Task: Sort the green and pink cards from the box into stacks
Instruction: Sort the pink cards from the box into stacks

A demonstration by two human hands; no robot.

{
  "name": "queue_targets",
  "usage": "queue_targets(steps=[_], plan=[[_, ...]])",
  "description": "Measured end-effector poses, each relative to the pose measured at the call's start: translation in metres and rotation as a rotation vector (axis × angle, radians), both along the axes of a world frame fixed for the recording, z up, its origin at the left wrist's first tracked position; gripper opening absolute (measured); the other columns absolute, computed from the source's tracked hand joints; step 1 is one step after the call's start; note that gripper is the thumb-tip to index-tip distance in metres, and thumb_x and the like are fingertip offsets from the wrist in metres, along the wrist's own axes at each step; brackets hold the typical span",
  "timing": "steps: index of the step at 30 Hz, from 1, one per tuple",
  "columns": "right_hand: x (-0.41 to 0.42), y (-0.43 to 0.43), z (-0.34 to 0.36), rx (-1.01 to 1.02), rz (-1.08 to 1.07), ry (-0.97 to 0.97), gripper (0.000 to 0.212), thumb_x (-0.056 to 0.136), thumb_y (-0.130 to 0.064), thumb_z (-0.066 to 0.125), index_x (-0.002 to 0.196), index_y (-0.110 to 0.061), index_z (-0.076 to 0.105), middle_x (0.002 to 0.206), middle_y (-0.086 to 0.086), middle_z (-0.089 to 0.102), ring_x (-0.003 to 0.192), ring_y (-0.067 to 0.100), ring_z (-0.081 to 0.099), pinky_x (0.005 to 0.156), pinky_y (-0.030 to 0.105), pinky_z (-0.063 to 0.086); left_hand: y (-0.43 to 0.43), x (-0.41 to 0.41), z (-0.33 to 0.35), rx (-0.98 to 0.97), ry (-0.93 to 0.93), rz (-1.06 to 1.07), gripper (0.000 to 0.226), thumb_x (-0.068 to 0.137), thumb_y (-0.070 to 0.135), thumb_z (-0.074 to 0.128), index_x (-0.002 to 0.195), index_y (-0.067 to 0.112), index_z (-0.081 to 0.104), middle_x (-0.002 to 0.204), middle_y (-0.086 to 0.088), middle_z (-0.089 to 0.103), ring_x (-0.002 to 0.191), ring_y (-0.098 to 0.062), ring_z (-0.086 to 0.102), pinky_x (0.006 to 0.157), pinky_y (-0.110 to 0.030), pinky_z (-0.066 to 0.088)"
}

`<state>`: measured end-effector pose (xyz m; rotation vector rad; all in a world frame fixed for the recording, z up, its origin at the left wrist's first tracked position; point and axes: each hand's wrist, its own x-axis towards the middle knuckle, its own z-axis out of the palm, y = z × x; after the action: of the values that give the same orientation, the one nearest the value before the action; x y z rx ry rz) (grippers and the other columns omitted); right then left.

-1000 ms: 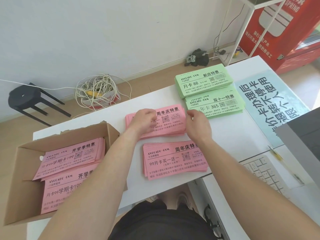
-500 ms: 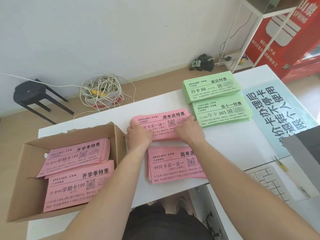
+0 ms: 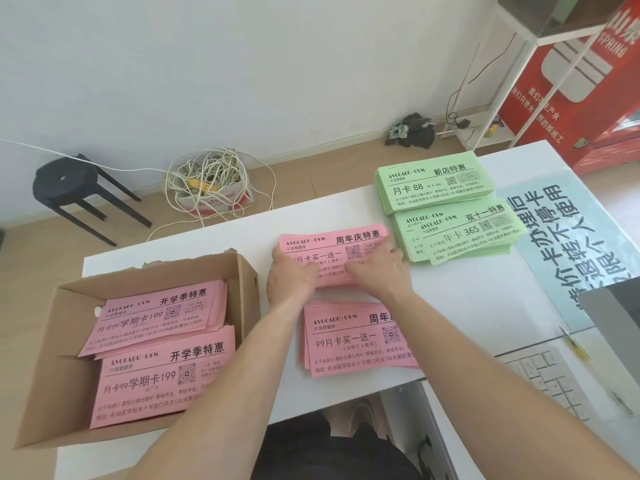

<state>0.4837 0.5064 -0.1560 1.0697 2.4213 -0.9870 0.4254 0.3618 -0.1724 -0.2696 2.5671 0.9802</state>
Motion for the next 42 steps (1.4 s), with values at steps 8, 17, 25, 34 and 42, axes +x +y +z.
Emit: queue_targets(steps=[8, 17, 25, 34, 42], plan=[[-0.006, 0.027, 0.007, 0.114, 0.147, -0.074, 0.065, 0.084, -0.035, 0.067, 0.136, -0.008, 0.039, 0.130, 0.014, 0.052, 0.119, 0.036, 0.055, 0.094, 0.044, 0.047, -0.009, -0.025, 0.003, -0.245, 0.066, -0.304, 0.074, 0.081, 0.025, 0.071, 0.144, 0.011, 0.036, 0.146, -0.014, 0.039, 0.132, -0.035, 0.042, 0.106, -0.044, 0.041], [-0.045, 0.047, 0.010, 0.391, 0.798, -0.138, 0.131, 0.057, -0.069, 0.084, 0.157, -0.016, 0.017, 0.163, 0.009, 0.014, 0.150, 0.033, 0.015, 0.119, 0.053, 0.026, 0.011, -0.068, 0.019, -0.499, -0.012, -1.017, 0.136, 0.059, 0.064, 0.082, 0.160, 0.025, -0.001, 0.168, -0.005, -0.001, 0.154, -0.028, -0.003, 0.123, -0.055, 0.005], [-0.056, 0.032, -0.014, 0.596, 1.095, -0.126, 0.159, 0.053, -0.076, 0.080, 0.155, -0.017, -0.028, 0.162, 0.014, 0.018, 0.152, 0.032, 0.014, 0.124, 0.057, 0.007, 0.007, -0.059, -0.006, -0.675, 0.225, -1.190, 0.139, 0.052, 0.065, 0.076, 0.155, 0.019, -0.006, 0.150, -0.014, 0.031, 0.142, -0.036, 0.030, 0.121, -0.057, 0.015], [-0.047, 0.042, -0.024, 0.653, 1.098, -0.130, 0.150, 0.051, -0.067, 0.078, 0.157, -0.021, -0.019, 0.143, 0.014, 0.039, 0.130, 0.035, 0.042, 0.117, 0.056, 0.025, -0.007, -0.067, -0.011, -0.653, 0.338, -1.248, 0.132, 0.057, 0.060, 0.072, 0.156, 0.025, -0.008, 0.144, -0.010, 0.037, 0.135, -0.031, 0.040, 0.121, -0.054, 0.015], [-0.048, 0.051, -0.028, 0.581, 1.080, -0.114, 0.149, 0.051, -0.066, 0.078, 0.155, -0.025, -0.020, 0.146, 0.012, 0.031, 0.134, 0.034, 0.036, 0.117, 0.057, 0.024, -0.012, -0.073, -0.012, -0.699, 0.299, -1.249, 0.136, 0.056, 0.060, 0.076, 0.154, 0.026, -0.011, 0.148, -0.012, 0.029, 0.139, -0.033, 0.034, 0.120, -0.054, 0.017]])
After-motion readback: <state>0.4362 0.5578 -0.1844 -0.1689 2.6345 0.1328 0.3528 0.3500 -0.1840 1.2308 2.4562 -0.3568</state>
